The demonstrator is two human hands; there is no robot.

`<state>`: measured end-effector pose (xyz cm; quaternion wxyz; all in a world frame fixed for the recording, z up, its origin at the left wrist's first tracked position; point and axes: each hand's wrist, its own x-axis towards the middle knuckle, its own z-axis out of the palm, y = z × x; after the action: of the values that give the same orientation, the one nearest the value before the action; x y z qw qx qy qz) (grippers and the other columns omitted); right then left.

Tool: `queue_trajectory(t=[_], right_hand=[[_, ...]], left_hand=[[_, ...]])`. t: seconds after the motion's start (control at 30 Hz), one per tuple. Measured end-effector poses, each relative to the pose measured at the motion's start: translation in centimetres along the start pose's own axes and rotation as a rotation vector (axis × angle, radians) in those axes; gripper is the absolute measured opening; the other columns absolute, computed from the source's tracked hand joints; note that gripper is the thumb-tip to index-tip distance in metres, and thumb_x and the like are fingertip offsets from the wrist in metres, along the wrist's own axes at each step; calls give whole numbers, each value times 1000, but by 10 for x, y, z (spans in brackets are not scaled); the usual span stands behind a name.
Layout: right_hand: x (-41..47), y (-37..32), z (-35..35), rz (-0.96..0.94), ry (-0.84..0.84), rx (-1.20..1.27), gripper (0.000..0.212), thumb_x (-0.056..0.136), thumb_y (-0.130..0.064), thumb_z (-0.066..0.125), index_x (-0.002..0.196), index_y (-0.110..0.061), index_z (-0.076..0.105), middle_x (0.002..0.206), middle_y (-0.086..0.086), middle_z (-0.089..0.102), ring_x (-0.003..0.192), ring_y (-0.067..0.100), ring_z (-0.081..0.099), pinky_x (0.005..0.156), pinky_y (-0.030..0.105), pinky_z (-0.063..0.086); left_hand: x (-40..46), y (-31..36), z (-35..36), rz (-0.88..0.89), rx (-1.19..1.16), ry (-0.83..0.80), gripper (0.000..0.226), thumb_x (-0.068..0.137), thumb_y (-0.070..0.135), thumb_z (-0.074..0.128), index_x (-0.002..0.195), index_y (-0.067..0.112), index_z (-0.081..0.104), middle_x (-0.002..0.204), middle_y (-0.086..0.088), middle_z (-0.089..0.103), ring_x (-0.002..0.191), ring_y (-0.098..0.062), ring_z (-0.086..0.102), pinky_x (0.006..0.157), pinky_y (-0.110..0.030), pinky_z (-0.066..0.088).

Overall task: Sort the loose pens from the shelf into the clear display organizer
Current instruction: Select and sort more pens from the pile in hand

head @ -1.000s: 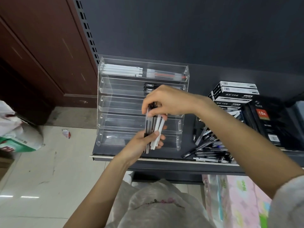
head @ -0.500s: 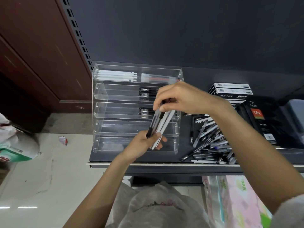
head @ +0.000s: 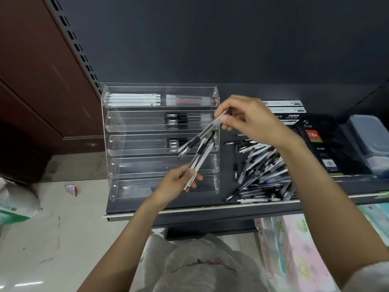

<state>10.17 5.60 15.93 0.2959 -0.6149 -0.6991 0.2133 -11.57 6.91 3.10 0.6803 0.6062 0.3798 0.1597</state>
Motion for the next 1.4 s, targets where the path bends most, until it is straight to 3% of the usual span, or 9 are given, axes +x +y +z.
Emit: queue_trajectory(t=[0.1,0.23,0.33,0.43,0.53,0.73,0.93,1.2,1.4], right_hand=[[-16,9,-1,135,162,234,11,91,-3,57,95,-11,63,87,-2,61,70,8,66,68,19,54],[-44,10,42,425,565,733,13,91,-1,55,97,-7,65,83,4,66,69,8,66,70,20,54],[-59,7,89,663,664,1112,16,91,-5,56,102,0,66,84,5,67,71,11,63,69,19,54],[-63,2,122,804,716,1221,18,91,-10,58,104,-3,68,83,4,67,72,11,61,68,20,53],[-66,-1,139,740,827,991,9,88,-10,64,93,-14,70,84,2,71,75,13,65,69,21,54],[-72,-6,143,497,787,537,12,85,-10,68,90,-21,66,79,-11,70,74,3,67,69,15,52],[-67,-4,151,360,756,249,6,87,-14,67,92,-15,66,79,-10,67,69,4,64,63,22,53],[-71,0,158,243,675,-189,16,88,-24,54,89,-9,62,78,2,60,52,15,55,45,30,50],[-74,-1,157,156,585,-439,24,81,-14,45,93,-8,65,81,5,61,47,18,57,38,27,49]], left_hand=[[3,-2,6,-17,-270,40,28,102,17,36,96,6,61,63,8,59,59,-7,47,54,-15,39],[14,16,18,35,-725,93,27,101,12,37,114,9,60,76,3,64,59,-5,50,52,-16,41],[19,30,31,68,-754,189,25,101,12,38,107,10,62,79,4,68,65,-6,55,61,-18,46],[22,40,43,82,-683,262,22,101,11,38,94,11,59,77,3,66,71,-9,55,74,-22,48],[23,42,51,90,-674,304,21,102,15,36,98,17,56,73,5,60,68,-8,52,75,-24,45],[26,34,56,75,-377,385,19,103,25,35,95,23,52,81,2,54,75,-9,50,66,-13,46],[24,33,57,-9,-646,306,23,102,25,38,106,16,59,86,4,68,82,-11,62,85,-31,50],[18,34,60,5,-634,307,23,102,28,38,98,15,56,64,8,60,52,-5,53,51,-19,48],[18,30,60,49,-578,289,23,99,33,40,94,19,58,69,9,59,60,-4,53,61,-21,48]])
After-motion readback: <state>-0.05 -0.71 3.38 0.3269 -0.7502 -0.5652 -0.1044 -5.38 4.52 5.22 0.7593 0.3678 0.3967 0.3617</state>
